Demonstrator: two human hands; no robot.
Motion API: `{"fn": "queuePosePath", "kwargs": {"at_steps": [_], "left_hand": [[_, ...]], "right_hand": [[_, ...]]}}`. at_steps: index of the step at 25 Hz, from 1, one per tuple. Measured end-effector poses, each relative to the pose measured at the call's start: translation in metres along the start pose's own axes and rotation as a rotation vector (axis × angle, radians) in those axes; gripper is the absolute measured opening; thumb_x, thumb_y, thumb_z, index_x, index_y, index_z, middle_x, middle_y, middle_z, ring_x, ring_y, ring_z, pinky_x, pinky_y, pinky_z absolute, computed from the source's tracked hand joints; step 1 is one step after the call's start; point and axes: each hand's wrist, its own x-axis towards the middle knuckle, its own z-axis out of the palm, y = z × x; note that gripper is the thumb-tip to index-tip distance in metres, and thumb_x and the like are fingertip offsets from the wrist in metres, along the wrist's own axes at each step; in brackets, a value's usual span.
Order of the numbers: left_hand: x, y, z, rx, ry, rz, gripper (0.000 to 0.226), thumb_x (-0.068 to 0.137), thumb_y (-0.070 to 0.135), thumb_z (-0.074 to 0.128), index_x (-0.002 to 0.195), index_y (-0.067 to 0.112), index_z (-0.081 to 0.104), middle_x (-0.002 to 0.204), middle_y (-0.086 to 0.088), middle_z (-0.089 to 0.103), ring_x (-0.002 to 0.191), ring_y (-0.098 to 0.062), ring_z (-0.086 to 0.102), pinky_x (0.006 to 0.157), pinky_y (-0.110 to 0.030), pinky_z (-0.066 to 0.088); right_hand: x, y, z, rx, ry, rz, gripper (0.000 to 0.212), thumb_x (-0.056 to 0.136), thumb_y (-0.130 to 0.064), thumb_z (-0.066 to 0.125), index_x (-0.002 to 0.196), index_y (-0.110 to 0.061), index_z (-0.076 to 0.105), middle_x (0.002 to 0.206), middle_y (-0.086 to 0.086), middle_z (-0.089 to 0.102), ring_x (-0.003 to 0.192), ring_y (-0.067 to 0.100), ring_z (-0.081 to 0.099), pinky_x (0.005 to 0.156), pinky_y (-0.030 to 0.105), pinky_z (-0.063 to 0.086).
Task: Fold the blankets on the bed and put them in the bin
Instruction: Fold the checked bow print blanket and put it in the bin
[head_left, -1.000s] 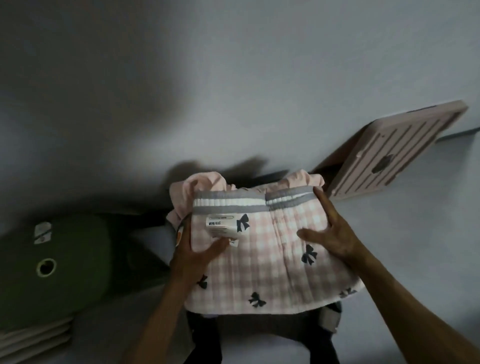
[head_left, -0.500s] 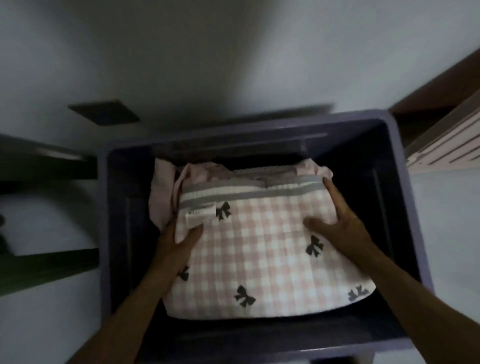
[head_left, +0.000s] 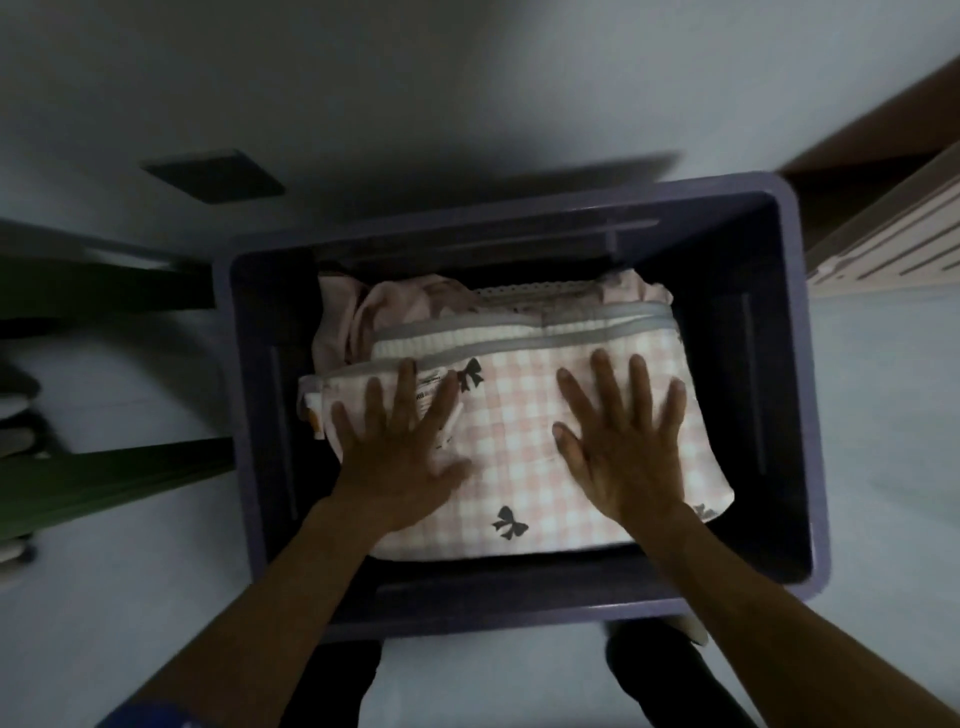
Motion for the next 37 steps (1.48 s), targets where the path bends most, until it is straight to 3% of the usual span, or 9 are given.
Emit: {"fn": "queuePosePath", "kwargs": {"at_steps": [2, 8, 12, 17, 19, 25, 29, 34, 37], "left_hand": [[0.025, -0.009, 0.007, -0.068, -0.165, -0.04, 0.115, 0.06, 0.094, 0.045, 0.13, 0.058, -0.038, 0.14, 0.014, -0.054, 0.135, -0.031, -0.041, 0.107, -0.061, -0.023], [0.07, -0.014, 0.045, -0.103, -0.085, -0.071, 0.125, 0.046, 0.096, 0.053, 0.13, 0.063, -0.034, 0.139, 0.019, -0.053, 0.136, -0.034, -0.04, 0.113, -0.061, -0.013], [0.047, 0.005, 0.011, 0.027, -0.126, -0.092, 0.119, 0.059, 0.091, 0.051, 0.136, 0.055, -0.033, 0.148, 0.006, -0.045, 0.14, -0.04, -0.029, 0.112, -0.062, -0.01], [-0.035, 0.085, -0.063, 0.068, 0.031, -0.17, 0.09, 0.092, 0.062, 0.043, 0.148, 0.038, -0.024, 0.158, -0.024, -0.012, 0.144, -0.048, -0.005, 0.117, -0.058, 0.008], [-0.061, 0.133, -0.1, 0.089, 0.098, -0.095, 0.087, 0.094, 0.06, 0.039, 0.147, 0.036, -0.025, 0.159, -0.021, -0.012, 0.145, -0.045, -0.005, 0.117, -0.056, 0.007], [-0.067, 0.3, -0.183, 0.078, 0.311, 0.262, 0.096, 0.089, 0.061, 0.048, 0.146, 0.038, -0.025, 0.162, -0.005, -0.012, 0.148, -0.031, -0.007, 0.116, -0.057, 0.008], [-0.052, 0.394, -0.201, -0.122, 0.401, 0.284, 0.088, 0.092, 0.048, 0.054, 0.153, 0.032, -0.007, 0.162, -0.008, 0.005, 0.149, -0.03, 0.005, 0.119, -0.049, 0.014], [-0.033, 0.438, -0.176, -0.238, 0.432, 0.303, 0.087, 0.091, 0.046, 0.056, 0.152, 0.039, -0.007, 0.162, -0.004, 0.004, 0.149, -0.025, 0.006, 0.121, -0.045, 0.014], [-0.034, 0.426, -0.156, -0.295, 0.425, 0.338, 0.092, 0.088, 0.04, 0.06, 0.147, 0.045, -0.011, 0.162, -0.002, 0.005, 0.149, -0.023, 0.008, 0.119, -0.047, 0.021]], "right_hand": [[0.01, 0.005, 0.016, -0.032, -0.072, 0.018, 0.066, 0.1, -0.06, 0.025, 0.157, -0.031, 0.008, 0.165, 0.009, 0.001, 0.149, 0.04, 0.0, 0.11, 0.072, 0.009], [0.018, 0.007, 0.061, -0.032, -0.089, 0.067, 0.066, 0.098, -0.06, 0.012, 0.156, -0.033, -0.002, 0.164, 0.008, -0.009, 0.149, 0.04, -0.007, 0.109, 0.074, 0.005], [0.014, 0.009, 0.027, 0.008, -0.124, 0.059, 0.065, 0.099, -0.06, 0.016, 0.157, -0.032, 0.006, 0.165, 0.008, -0.002, 0.15, 0.04, 0.0, 0.108, 0.074, 0.013], [-0.017, 0.024, -0.092, 0.203, 0.014, 0.17, 0.066, 0.096, -0.063, 0.031, 0.155, -0.033, 0.023, 0.164, 0.005, 0.015, 0.149, 0.035, 0.016, 0.112, 0.065, 0.02], [-0.031, 0.053, -0.15, 0.251, 0.104, 0.159, 0.063, 0.096, -0.06, 0.036, 0.153, -0.032, 0.03, 0.162, 0.005, 0.02, 0.148, 0.034, 0.021, 0.111, 0.061, 0.026], [-0.033, 0.213, -0.27, 0.231, 0.244, 0.276, 0.067, 0.096, -0.055, 0.035, 0.156, -0.031, 0.016, 0.164, 0.002, 0.013, 0.15, 0.028, 0.013, 0.117, 0.049, 0.014], [-0.004, 0.312, -0.316, 0.16, 0.227, 0.207, 0.056, 0.087, -0.027, 0.057, 0.14, -0.016, 0.042, 0.144, 0.012, 0.042, 0.13, 0.035, 0.043, 0.104, 0.049, 0.036], [0.059, 0.382, -0.354, 0.141, 0.335, 0.19, 0.054, 0.092, -0.03, 0.056, 0.14, -0.015, 0.038, 0.138, 0.012, 0.043, 0.119, 0.033, 0.048, 0.097, 0.049, 0.042], [0.087, 0.391, -0.351, 0.222, 0.239, 0.195, 0.058, 0.088, -0.035, 0.059, 0.139, -0.02, 0.036, 0.136, 0.009, 0.044, 0.118, 0.033, 0.05, 0.096, 0.052, 0.042]]}}
